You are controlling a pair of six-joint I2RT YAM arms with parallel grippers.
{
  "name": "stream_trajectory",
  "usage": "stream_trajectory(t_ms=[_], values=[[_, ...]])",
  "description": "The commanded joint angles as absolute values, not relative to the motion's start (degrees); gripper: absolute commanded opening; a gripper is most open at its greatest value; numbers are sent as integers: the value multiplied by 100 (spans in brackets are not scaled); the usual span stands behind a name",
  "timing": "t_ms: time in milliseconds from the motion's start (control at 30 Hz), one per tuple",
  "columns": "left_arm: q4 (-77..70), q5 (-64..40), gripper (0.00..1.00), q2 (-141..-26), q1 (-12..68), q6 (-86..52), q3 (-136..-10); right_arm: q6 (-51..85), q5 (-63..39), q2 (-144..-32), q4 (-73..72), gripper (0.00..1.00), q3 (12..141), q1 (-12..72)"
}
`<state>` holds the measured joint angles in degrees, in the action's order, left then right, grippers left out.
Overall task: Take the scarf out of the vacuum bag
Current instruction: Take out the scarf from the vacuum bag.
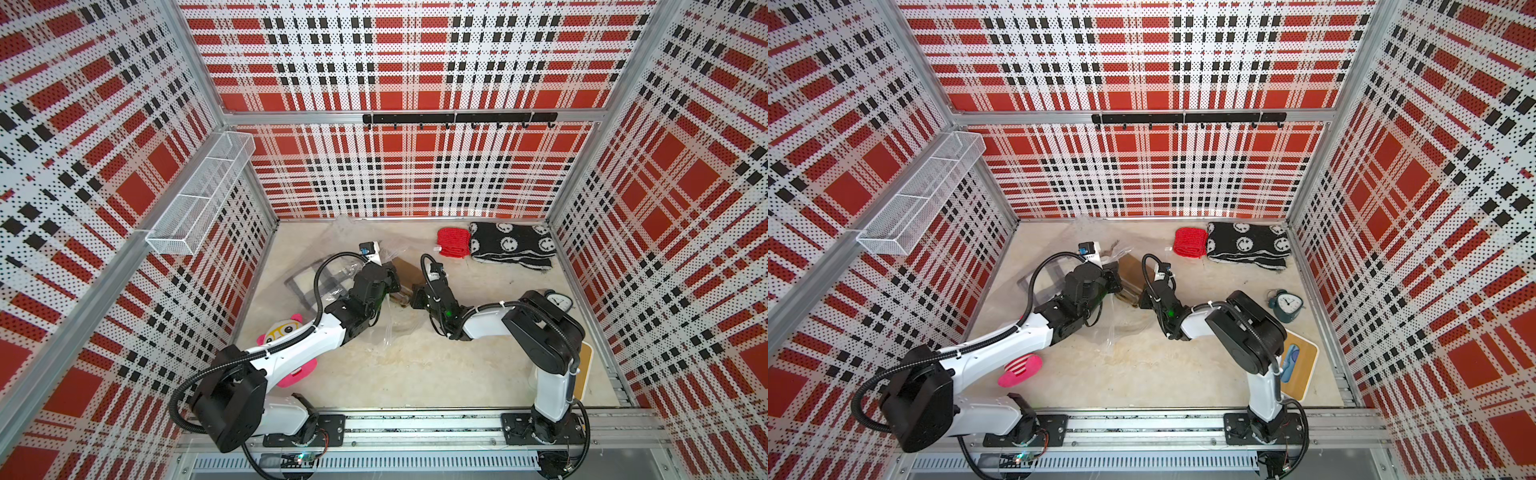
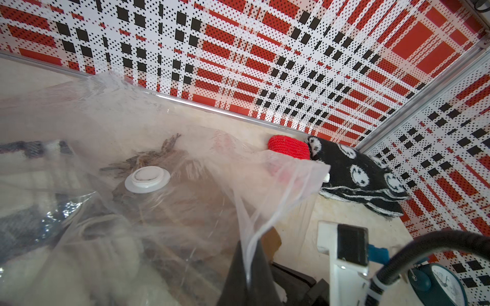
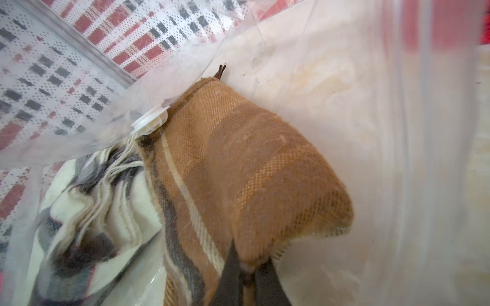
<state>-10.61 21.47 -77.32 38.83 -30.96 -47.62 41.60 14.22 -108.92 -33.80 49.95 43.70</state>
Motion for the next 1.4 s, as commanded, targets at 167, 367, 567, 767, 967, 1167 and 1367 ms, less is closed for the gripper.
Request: stream_trajectory(t_ms=[167,367,567,767,967,1167,1367], values=[[-1056,2270,0,-7832,3850,-3006,-4739,4068,1012,-10228,-3348,14,4494,4268],[-1060,2277,0,-7814,3832,-2997,-4724,4223,720,-10350,-3403,71,4439,4167],[-1053,2250,0,-7778,3867,-2989,-4735,4336,563,-10508,-3283,80,4565,4158],[-1051,2237,0,-7761,3884,-2990,-4737,4365,751,-10284,-3191,81,4246,4171],[-1053,2250,0,-7730,3915,-2990,-4742,4407,576,-10234,-3229,83,4105,4175],[-1046,2245,0,-7720,3921,-2980,-4735,4517,380,-10761,-3553,83,4473,4167],[-1027,2258,0,-7700,3929,-2978,-4745,4596,594,-11192,-3654,80,4782,4168]])
